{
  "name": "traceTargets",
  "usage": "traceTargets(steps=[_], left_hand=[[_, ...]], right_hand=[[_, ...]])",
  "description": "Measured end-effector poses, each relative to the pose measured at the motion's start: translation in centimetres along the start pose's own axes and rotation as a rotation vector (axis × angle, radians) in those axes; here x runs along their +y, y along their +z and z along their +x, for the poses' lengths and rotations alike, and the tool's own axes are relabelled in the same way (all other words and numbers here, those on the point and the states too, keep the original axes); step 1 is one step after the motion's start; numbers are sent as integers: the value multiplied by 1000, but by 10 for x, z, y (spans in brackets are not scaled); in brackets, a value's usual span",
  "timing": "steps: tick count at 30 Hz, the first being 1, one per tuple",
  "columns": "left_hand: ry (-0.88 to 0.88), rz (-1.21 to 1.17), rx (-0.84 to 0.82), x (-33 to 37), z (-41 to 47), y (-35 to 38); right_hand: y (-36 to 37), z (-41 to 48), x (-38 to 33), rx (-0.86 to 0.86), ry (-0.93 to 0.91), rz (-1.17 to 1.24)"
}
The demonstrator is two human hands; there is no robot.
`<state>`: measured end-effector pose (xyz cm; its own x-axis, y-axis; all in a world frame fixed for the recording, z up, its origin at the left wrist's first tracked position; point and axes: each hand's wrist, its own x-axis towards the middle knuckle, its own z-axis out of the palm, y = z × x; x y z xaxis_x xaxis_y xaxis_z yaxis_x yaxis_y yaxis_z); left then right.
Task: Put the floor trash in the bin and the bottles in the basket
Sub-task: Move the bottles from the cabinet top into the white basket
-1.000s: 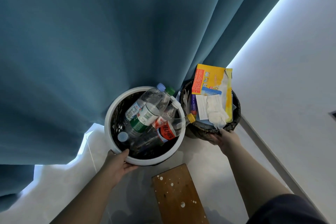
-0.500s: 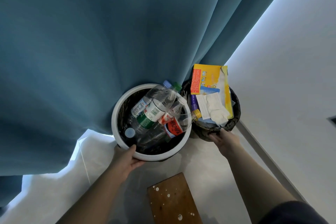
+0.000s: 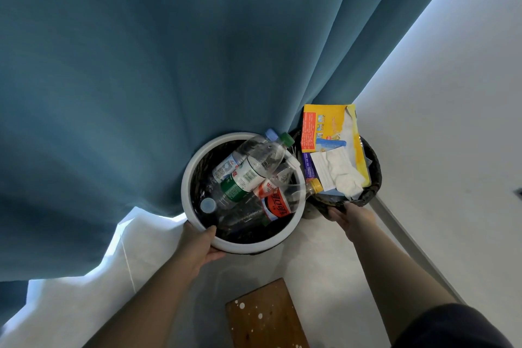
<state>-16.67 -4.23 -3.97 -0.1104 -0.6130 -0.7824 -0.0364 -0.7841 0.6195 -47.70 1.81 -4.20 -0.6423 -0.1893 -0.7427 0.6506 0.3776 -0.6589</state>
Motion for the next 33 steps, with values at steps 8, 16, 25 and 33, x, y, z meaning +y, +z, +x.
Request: traceTargets(steps=[8, 16, 25, 33], left_hand=[[-17, 19, -7, 5, 10, 19], [21, -15, -61, 4, 7, 21], [83, -28, -7, -3, 8, 18], [98, 21, 14, -3, 14, 21]], right_hand=[[-14, 6, -13, -31, -69, -36], [-13, -1, -16, 9, -22, -16], [-20, -5, 0, 9, -343, -695], [-21, 2, -5, -61, -228, -553]])
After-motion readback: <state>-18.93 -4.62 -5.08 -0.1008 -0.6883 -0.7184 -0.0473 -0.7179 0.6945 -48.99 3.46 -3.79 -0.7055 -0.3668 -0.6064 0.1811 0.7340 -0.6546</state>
